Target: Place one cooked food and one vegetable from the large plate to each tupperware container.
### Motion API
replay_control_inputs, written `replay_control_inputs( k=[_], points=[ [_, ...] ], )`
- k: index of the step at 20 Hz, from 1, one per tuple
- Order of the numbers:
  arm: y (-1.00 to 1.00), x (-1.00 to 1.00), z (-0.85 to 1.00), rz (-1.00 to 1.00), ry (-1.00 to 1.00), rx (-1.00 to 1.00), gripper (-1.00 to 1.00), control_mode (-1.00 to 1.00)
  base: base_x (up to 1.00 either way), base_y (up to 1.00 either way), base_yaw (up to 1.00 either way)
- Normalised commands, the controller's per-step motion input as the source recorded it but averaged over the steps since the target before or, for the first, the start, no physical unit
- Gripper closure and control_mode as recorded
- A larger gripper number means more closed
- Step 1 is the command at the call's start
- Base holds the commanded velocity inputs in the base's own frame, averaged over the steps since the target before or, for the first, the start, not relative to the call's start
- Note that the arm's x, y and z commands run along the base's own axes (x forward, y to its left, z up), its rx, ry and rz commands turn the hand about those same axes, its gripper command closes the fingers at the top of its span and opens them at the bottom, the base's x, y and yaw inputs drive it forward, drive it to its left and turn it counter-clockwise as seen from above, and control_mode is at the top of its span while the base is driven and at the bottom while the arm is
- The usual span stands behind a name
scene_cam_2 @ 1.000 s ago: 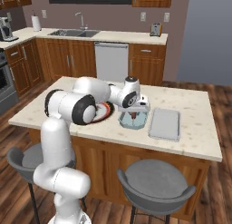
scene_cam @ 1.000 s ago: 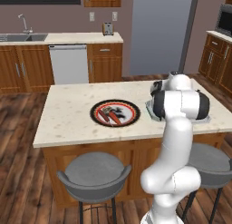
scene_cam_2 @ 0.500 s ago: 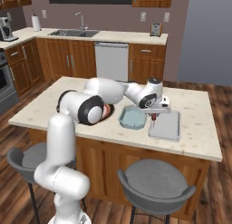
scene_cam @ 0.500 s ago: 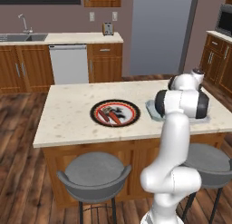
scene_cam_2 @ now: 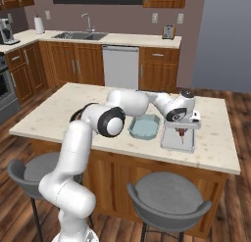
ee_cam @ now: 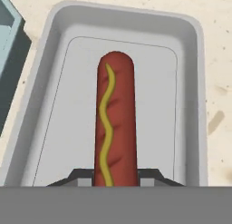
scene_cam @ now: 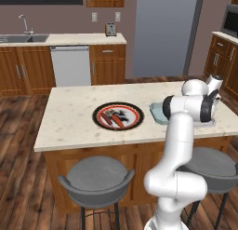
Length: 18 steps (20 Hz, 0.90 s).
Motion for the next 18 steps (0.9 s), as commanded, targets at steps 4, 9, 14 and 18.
replay_control_inputs(
  k=[4,9,14,18],
  points=[
    [-0.15,0.11,-0.51,0.0,0.0,0.0,1.0,-1.0,0.0,0.0,0.0],
    [-0.07,0.02,-0.41,0.0,0.0,0.0,1.0,-1.0,0.0,0.0,0.0],
    [0.0,0.26,-0.24,-0.01,0.0,0.0,1.0,-1.0,0.0,0.0,0.0],
    [0.01,0.46,-0.17,0.0,0.0,0.0,-1.0,-1.0,0.0,0.0,0.0]
  ],
)
